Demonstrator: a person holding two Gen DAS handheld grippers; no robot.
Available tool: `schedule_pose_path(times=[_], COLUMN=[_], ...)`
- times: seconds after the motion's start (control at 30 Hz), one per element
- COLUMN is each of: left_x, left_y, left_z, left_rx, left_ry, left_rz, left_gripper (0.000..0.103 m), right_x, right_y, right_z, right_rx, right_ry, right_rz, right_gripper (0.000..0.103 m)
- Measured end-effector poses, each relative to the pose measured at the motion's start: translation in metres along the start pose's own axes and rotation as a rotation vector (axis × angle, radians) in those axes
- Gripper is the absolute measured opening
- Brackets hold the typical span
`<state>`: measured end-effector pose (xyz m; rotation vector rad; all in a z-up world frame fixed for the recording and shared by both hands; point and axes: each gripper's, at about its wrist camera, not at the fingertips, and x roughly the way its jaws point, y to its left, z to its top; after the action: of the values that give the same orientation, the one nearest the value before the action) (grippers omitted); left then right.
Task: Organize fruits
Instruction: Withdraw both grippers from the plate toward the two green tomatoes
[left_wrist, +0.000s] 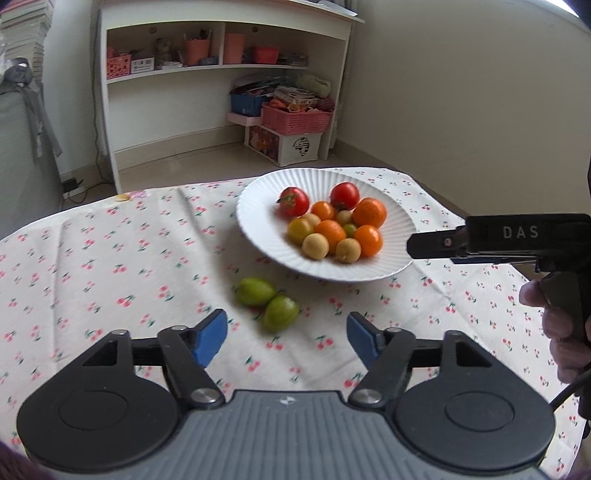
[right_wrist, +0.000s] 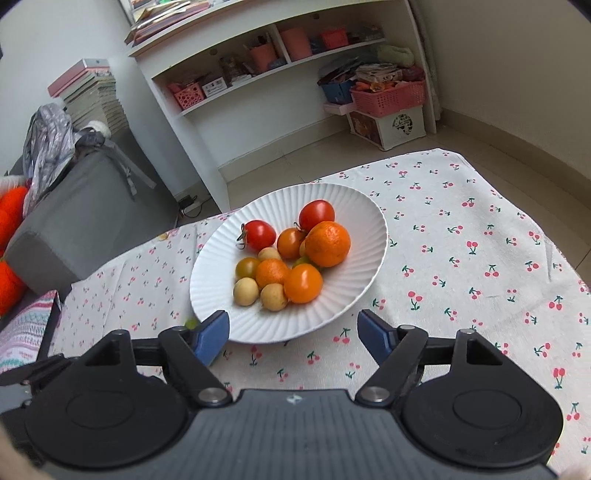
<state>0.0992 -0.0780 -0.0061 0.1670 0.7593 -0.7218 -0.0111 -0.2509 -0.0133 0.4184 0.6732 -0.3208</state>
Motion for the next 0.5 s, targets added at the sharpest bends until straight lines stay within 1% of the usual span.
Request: schedule_pose_path(times=[0.1, 0.13, 0.27, 0.4, 0.5], left_x=[-0.003, -0.004, -0.003, 0.000, 0.004], left_y=[0.003, 0.005, 0.011, 0.020, 0.027], left_z=[-0.006, -0.009, -0.019, -0.026, -0.030], left_rx=[-0.001, 0.001, 0.006, 0.003, -0.007], left_ry=[-0.004, -0.003, 0.012, 0.020, 0.023], left_rz=[0.010, 0.013, 0.034, 0.076, 0.112], left_gripper=[0.077, 0.078, 0.087, 0.093, 0.093], right_x=[-0.001, -0.001, 0.001, 0.005, 0.010], right_y=[0.005, 0.006, 0.013, 0.018, 0.022], right_z=[-0.005, -0.007, -0.018, -0.029, -0.037], right_rx=[-0.036, -0.049, -0.107, -0.149, -0.175], right_ry=[0.005, 0.006, 0.012, 0.014, 0.011], right_rz=[-0.013, -0.012, -0.019, -0.036, -0.050], right_gripper=[0.081, 0.085, 0.090, 0.094, 0.096])
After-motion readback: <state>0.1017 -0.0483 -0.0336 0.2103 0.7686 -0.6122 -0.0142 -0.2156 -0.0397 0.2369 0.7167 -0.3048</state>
